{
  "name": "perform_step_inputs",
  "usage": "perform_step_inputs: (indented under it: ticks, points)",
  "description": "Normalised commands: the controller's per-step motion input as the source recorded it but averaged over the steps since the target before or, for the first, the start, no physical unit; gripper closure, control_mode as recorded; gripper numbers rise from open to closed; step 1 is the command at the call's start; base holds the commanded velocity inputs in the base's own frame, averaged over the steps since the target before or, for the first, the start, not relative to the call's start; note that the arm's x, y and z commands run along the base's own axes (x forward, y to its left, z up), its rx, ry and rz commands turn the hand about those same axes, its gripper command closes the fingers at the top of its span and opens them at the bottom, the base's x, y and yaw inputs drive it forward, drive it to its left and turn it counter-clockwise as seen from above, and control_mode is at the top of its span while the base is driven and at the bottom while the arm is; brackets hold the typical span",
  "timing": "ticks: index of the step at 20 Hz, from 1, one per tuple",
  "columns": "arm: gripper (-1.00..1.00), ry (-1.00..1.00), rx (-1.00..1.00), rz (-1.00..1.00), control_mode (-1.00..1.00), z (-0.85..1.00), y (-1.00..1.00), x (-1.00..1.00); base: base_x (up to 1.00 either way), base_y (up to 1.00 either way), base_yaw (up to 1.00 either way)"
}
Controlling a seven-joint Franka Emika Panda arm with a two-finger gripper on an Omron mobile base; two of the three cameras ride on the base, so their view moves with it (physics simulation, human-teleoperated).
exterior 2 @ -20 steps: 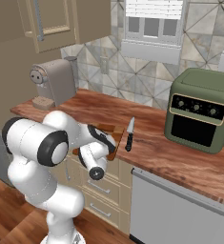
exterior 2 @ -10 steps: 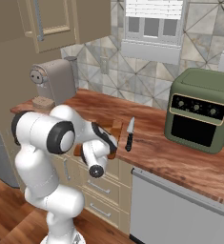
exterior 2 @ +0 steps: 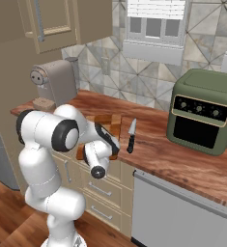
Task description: Move the cutting board and knife to the sink. Then move spray from the cabinet to the counter.
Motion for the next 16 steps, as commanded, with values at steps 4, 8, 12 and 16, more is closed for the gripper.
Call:
perform_step_inputs:
  ticks: [4, 8, 12, 16]
  points:
    - [1.00, -0.01, 0.00, 0.00, -1.00, 0.00, 0.00, -0.04, 0.00, 0.00, 0.00]
    - [1.00, -0.01, 0.00, 0.00, -1.00, 0.02, -0.01, -0.01, 0.00, 0.00, 0.00]
    - [1.00, -0.23, -0.14, 0.02, -1.00, 0.52, 0.00, -0.26, 0.00, 0.00, 0.00]
    - [1.00, -0.21, -0.16, 0.06, -1.00, 0.96, 0.00, -0.39, 0.00, 0.00, 0.00]
